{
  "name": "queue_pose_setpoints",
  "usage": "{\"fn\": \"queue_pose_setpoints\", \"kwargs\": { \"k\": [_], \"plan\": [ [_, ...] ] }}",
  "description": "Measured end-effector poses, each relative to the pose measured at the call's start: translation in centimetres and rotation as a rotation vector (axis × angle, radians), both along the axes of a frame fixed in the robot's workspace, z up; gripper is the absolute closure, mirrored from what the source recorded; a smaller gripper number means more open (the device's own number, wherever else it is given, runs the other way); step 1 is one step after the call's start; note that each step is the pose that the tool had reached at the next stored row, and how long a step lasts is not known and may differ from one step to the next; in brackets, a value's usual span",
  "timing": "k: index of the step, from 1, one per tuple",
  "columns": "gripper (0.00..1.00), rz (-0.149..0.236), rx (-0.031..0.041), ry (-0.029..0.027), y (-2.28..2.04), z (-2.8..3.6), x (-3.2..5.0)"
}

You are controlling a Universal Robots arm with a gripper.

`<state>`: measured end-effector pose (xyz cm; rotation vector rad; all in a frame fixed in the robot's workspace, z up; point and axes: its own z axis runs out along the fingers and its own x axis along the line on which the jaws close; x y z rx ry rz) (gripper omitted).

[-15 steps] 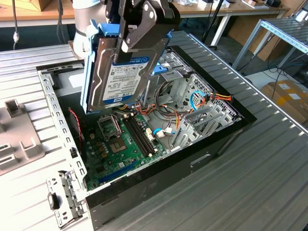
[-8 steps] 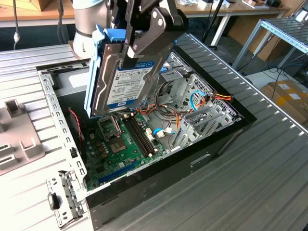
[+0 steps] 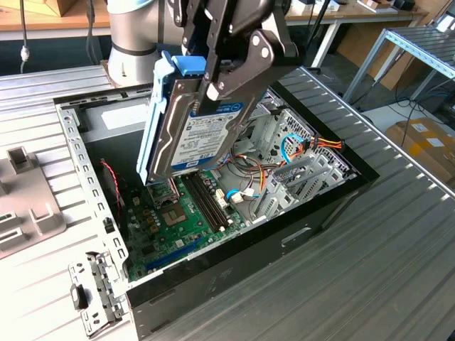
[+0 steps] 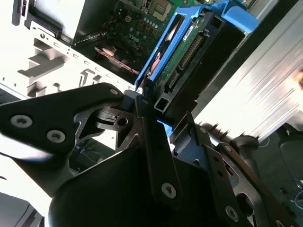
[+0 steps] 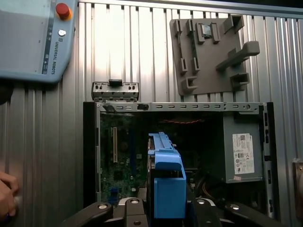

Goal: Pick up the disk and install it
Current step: 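Pick up the disk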

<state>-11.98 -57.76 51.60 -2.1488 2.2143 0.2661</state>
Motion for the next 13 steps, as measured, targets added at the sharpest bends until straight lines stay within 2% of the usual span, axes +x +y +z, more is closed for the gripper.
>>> {"fn": "queue_pose_setpoints", "kwargs": {
  "k": [5, 10, 13],
  "plan": [
    [0.63, -0.001, 0.0006, 0.0015, -0.83, -0.12, 0.4],
    [0.63, -0.002, 0.0012, 0.0033, -1.84, -0.26, 0.98],
    [0.63, -0.002, 0.0014, 0.0041, -2.19, -0.32, 1.2]
  ]
}}
